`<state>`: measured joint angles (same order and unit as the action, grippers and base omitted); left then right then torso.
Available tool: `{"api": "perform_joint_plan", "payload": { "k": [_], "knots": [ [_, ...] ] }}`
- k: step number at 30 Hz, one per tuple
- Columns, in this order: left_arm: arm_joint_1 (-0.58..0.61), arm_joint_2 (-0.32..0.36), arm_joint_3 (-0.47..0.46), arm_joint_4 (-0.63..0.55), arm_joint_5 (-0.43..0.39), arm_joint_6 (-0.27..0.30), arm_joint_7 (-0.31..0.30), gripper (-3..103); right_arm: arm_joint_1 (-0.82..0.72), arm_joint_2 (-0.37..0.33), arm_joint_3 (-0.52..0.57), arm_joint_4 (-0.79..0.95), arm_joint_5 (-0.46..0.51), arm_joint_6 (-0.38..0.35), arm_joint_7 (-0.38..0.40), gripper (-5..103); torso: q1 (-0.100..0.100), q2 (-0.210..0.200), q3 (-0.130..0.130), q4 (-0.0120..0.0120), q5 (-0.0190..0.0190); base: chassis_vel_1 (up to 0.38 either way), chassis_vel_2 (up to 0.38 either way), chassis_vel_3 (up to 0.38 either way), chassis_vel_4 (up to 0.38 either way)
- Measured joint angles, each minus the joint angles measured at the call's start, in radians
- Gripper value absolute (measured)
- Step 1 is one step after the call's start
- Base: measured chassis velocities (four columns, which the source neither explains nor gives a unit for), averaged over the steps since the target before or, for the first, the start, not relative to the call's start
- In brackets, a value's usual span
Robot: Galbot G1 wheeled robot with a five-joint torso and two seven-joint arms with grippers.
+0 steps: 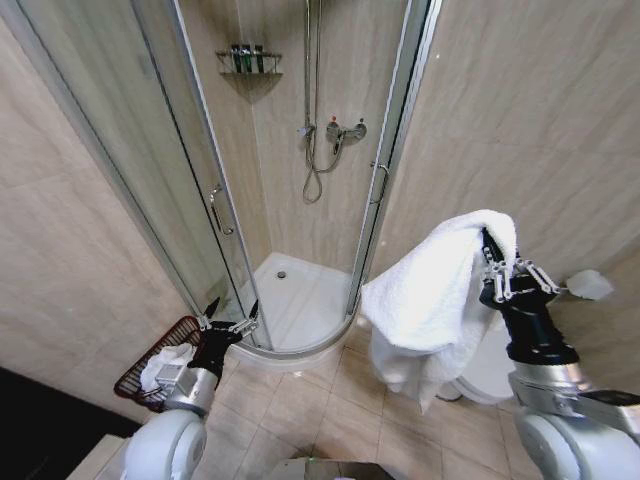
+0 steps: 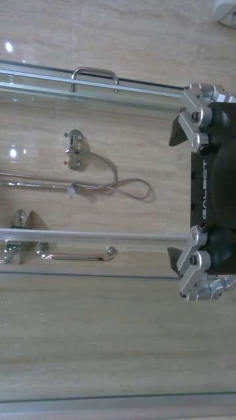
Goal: Discard the used towel into the hamper.
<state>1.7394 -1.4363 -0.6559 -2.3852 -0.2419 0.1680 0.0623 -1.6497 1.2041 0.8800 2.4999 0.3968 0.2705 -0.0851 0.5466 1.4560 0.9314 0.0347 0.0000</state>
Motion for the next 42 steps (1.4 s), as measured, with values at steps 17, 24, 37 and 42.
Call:
{"api": "perform_joint_plan", "payload": {
  "k": [17,24,37,42],
  "knots": [
    [0.0,0.0,0.0,0.0,0.0,0.0,0.0,100,-0.001,0.001,0.0,0.0,-0.002,0.0,0.001,8,0.047,0.102,0.054,0.0,0.0,0.0,0.0,0.0,0.0],
    [0.0,0.0,0.0,0.0,0.0,0.0,0.0,100,-0.006,0.001,0.002,0.0,-0.005,0.0,0.003,8,0.067,0.144,0.077,0.0,0.0,0.0,0.0,0.0,0.0],
    [0.0,0.0,0.0,0.0,0.0,0.0,0.0,100,-0.007,0.001,0.002,0.0,0.004,0.0,0.025,8,0.067,0.145,0.078,0.0,0.0001,0.0,0.0,0.0,0.0],
    [0.0,0.0,0.0,0.0,0.0,0.0,0.0,100,-0.004,0.003,0.0,0.0,0.004,0.0,0.026,8,0.065,0.142,0.076,0.0,0.0,0.0,0.0,0.0,0.0]
  ]
}}
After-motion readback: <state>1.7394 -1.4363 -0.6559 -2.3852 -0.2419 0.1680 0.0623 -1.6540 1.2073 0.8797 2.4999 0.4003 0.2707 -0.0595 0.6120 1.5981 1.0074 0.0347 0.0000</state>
